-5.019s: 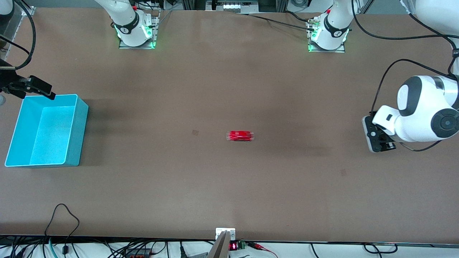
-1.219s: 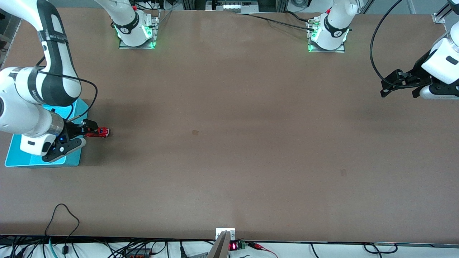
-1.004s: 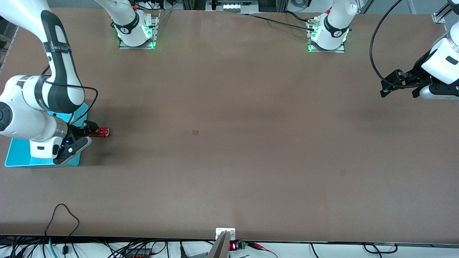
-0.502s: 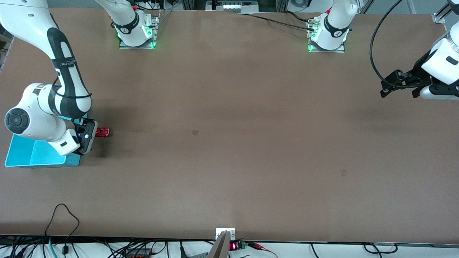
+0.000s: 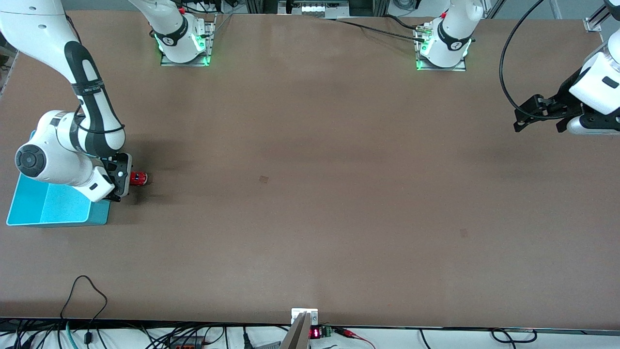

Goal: Wind red beetle toy and store in blue box
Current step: 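Lower the right gripper over the red car and grasp it, then lift the car with the right gripper and carry it over the box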

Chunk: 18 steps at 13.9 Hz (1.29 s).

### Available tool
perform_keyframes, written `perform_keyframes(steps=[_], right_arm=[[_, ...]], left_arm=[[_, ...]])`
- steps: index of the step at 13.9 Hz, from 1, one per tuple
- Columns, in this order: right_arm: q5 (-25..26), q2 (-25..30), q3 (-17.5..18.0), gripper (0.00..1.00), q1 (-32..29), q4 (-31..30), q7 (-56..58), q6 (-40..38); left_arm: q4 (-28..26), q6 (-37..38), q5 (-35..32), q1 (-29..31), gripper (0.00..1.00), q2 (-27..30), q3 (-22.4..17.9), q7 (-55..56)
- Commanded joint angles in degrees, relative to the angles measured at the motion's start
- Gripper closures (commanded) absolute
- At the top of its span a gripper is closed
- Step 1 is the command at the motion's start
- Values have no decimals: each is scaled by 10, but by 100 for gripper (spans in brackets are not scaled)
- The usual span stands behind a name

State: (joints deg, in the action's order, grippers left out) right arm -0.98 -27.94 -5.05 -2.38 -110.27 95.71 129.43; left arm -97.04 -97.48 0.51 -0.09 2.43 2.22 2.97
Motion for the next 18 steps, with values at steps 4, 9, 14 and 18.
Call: perform_keyframes(steps=[4,9,14,18], right_arm=[[-4,24,6,0,-24,-114,33,110],[-4,26,6,4,-27,-130,42,157],[-7,30,7,59,-16,-126,42,160],[-15,48,7,71,11,-108,33,156]], left_arm=[[19,14,5,-3,0,-9,-2,-2],[20,14,5,-3,0,-9,-2,-2],[20,13,5,-3,0,-9,-2,-3],[20,13,5,-4,0,-9,-2,-3]])
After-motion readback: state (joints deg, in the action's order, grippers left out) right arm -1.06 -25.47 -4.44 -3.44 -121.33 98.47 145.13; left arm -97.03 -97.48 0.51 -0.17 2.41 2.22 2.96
